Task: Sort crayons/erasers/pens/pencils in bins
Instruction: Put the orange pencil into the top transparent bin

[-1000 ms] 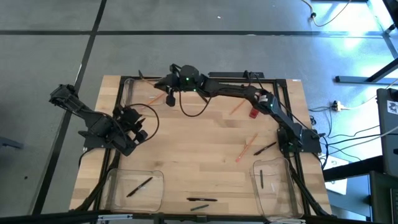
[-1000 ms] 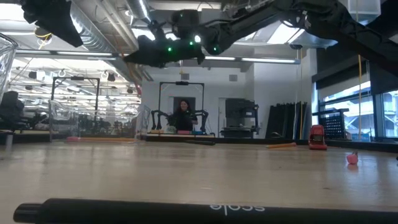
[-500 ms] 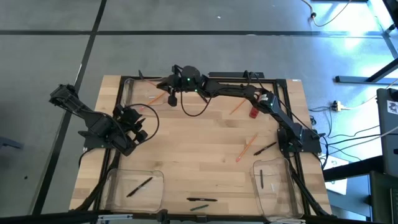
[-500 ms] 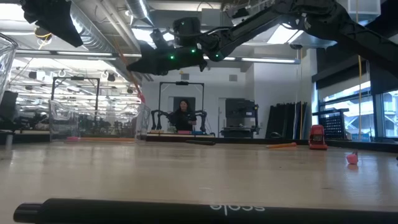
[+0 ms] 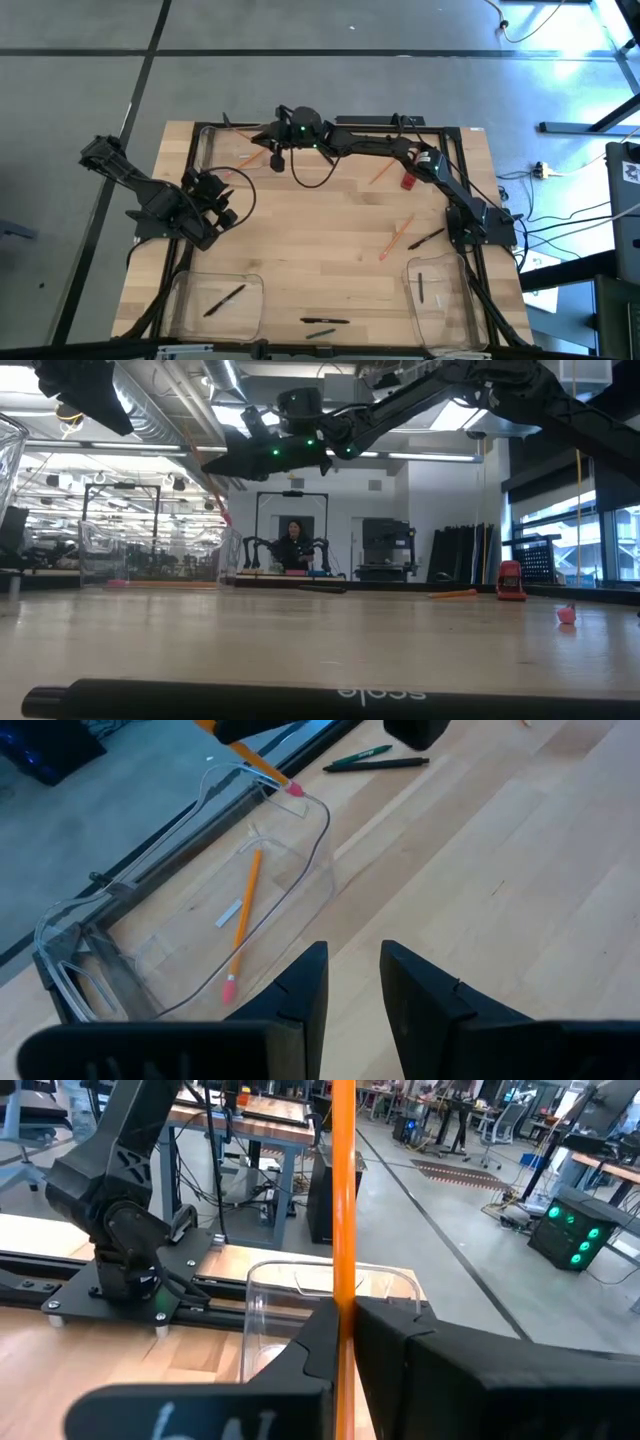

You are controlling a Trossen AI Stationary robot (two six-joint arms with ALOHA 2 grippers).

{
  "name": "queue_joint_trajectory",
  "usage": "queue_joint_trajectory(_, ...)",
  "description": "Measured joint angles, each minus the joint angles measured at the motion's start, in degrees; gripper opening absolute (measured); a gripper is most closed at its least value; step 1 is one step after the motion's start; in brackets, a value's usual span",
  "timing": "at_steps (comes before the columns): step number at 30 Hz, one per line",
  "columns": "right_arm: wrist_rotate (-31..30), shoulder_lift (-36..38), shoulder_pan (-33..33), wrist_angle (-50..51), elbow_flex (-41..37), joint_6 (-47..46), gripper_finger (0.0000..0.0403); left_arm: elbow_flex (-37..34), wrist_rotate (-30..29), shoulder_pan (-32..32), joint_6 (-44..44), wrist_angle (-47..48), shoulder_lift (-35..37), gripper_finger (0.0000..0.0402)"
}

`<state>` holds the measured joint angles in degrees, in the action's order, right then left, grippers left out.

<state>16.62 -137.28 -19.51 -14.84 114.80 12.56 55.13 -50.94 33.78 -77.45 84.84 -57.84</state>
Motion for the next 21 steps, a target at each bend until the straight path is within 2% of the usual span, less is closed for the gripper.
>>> queue_joint_trajectory(4,0.0,-2.3,0.3,-4.0,0.0,0.0,0.0026,0.0,0.0,0.0,0.0,0.0,0.0,0.0088)
queue_joint_trajectory(21,-0.5,-3.8,0.1,-0.9,0.0,-1.7,0.0026,0.0,0.0,0.0,0.0,0.0,0.0,0.0088)
